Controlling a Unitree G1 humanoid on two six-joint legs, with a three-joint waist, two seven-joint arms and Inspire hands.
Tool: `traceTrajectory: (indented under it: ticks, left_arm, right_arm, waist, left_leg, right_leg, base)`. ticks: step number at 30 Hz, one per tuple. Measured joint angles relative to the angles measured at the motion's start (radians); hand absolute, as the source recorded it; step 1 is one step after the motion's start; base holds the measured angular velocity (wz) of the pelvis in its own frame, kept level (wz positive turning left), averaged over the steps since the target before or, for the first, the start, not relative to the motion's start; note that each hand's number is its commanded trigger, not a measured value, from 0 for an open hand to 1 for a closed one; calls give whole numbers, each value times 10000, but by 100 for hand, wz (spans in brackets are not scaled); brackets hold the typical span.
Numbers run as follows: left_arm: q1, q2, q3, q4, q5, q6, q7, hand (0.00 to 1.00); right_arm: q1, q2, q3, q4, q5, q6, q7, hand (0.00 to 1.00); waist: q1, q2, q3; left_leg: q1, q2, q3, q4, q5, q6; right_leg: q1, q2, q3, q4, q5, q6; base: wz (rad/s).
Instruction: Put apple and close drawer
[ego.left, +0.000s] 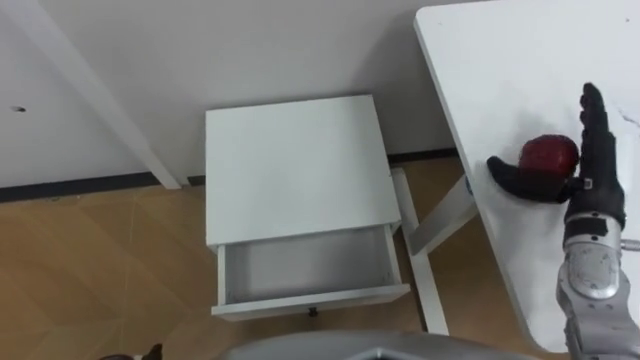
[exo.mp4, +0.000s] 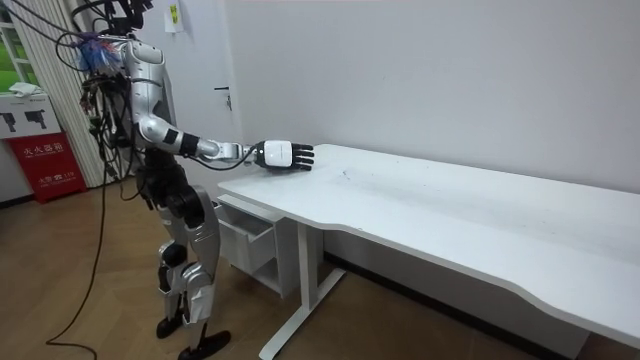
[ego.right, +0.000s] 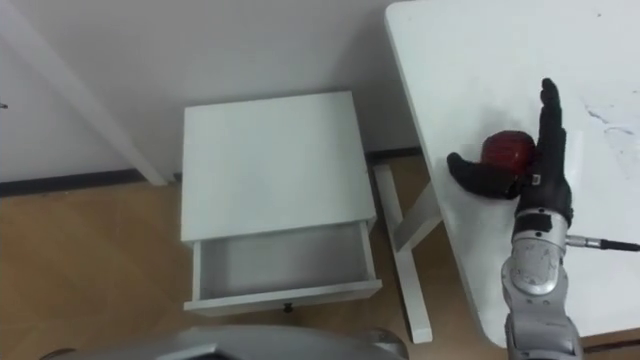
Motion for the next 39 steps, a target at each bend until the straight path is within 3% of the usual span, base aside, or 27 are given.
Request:
traceTrajectory:
  ticks: [2,7,8,10,17,24,39]
  left_arm:
    - [16,19,0,4,1,65,-4,0]
    - [14,77,-7,-5,12,80,2,0]
    - [-21,77,-7,-73,29,82,2,0]
    - [-37,78,-3,-79,26,77,9,0]
    - [-171,78,-6,-70,20,23,224,0]
    - [-189,77,-6,-49,20,-48,460,0]
    - [-206,75,-18,181,-8,-172,622,0]
  right_arm:
    - [-1,0,18,-5,30,12,164,0]
    - [-59,20,75,582,-92,-172,373,0]
    - [-75,26,59,749,-198,-353,452,14]
    - [-95,49,32,1045,-219,-647,465,100]
    - [-140,371,-760,1421,-222,-1217,306,100]
    - [-323,375,-1269,1619,-194,-1252,86,100]
    - [-244,548,-1009,1516,-111,-1302,177,100]
  waist:
    - [-19,-27,-50]
    - [-205,-86,-89]
    - [-244,-78,-91]
    - [-253,-33,-116]
    - [-269,60,-156]
    - [-310,186,-156]
    - [-227,88,-100]
  left_leg:
    - [5,3,5,0,-1,-1]
    - [105,25,-3,-2,-1,-1]
    - [103,29,6,-3,-2,0]
    - [96,27,28,-9,-2,1]
    - [172,27,94,-65,-4,4]
    - [266,20,98,-143,-4,3]
    - [261,94,221,-219,-5,1]
  right_leg:
    - [5,5,0,0,9,0]
    - [117,18,-13,-35,36,-6]
    - [114,15,-14,-57,61,2]
    - [155,24,-7,-177,128,18]
    - [199,27,5,-178,136,28]
    - [264,55,0,-185,136,28]
    - [134,72,123,-163,136,28]
  base:
    - [0]
    - [0]
    - [0]
    - [-4]
    - [0]
    - [0]
    - [-3]
